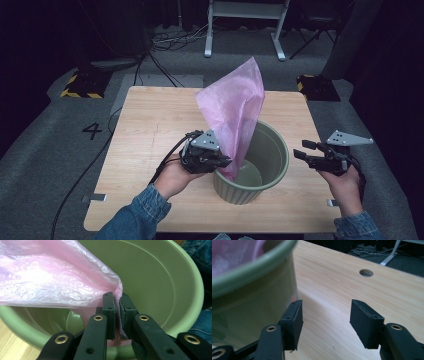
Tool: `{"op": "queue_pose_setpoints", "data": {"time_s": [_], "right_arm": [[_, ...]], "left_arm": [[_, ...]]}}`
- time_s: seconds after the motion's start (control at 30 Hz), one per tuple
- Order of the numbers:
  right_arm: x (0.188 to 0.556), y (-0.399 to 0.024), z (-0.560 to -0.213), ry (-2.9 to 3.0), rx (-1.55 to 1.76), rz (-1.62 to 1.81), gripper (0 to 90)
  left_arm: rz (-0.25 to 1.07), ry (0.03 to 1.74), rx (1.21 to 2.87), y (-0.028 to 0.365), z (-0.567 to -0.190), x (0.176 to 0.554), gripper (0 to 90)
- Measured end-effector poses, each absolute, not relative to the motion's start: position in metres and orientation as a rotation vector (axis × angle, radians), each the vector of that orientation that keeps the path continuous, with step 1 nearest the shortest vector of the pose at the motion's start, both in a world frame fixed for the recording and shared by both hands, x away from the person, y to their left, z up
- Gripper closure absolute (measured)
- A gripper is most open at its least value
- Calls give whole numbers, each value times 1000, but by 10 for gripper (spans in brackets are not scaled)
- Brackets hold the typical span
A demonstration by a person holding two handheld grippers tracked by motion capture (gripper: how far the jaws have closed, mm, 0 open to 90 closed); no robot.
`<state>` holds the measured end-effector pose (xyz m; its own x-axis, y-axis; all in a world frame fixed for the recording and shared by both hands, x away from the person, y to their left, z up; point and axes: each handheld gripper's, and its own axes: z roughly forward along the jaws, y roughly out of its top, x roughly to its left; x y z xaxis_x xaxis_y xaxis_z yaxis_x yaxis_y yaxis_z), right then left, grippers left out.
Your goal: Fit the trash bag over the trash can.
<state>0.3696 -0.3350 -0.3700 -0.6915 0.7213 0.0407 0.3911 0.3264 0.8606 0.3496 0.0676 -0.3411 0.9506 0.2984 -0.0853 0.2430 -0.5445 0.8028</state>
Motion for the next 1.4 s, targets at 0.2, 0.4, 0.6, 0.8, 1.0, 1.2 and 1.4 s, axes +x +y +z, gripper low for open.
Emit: {"op": "queue_pose_setpoints", "data": {"time_s": [0.2, 0.4, 0.6, 0.8, 1.0, 1.2, 1.4], "right_arm": [[383, -322, -351, 2271, 942, 1325, 417], [398, -309, -341, 2299, 904, 1360, 390], [414, -300, -329, 2325, 879, 1376, 366], [424, -292, -315, 2348, 818, 1415, 348], [437, -279, -311, 2423, 767, 1439, 329], [451, -269, -310, 2466, 721, 1512, 315], [462, -253, -310, 2490, 689, 1511, 304]], "left_arm": [[71, 384, 2162, 66, -343, 349, 849], [75, 392, 2141, 63, -346, 347, 845], [93, 400, 2140, 63, -346, 345, 845], [93, 404, 2139, 64, -346, 345, 846], [89, 402, 2140, 64, -346, 345, 846], [84, 395, 2144, 64, -346, 346, 845], [79, 389, 2146, 64, -346, 346, 844]]}}
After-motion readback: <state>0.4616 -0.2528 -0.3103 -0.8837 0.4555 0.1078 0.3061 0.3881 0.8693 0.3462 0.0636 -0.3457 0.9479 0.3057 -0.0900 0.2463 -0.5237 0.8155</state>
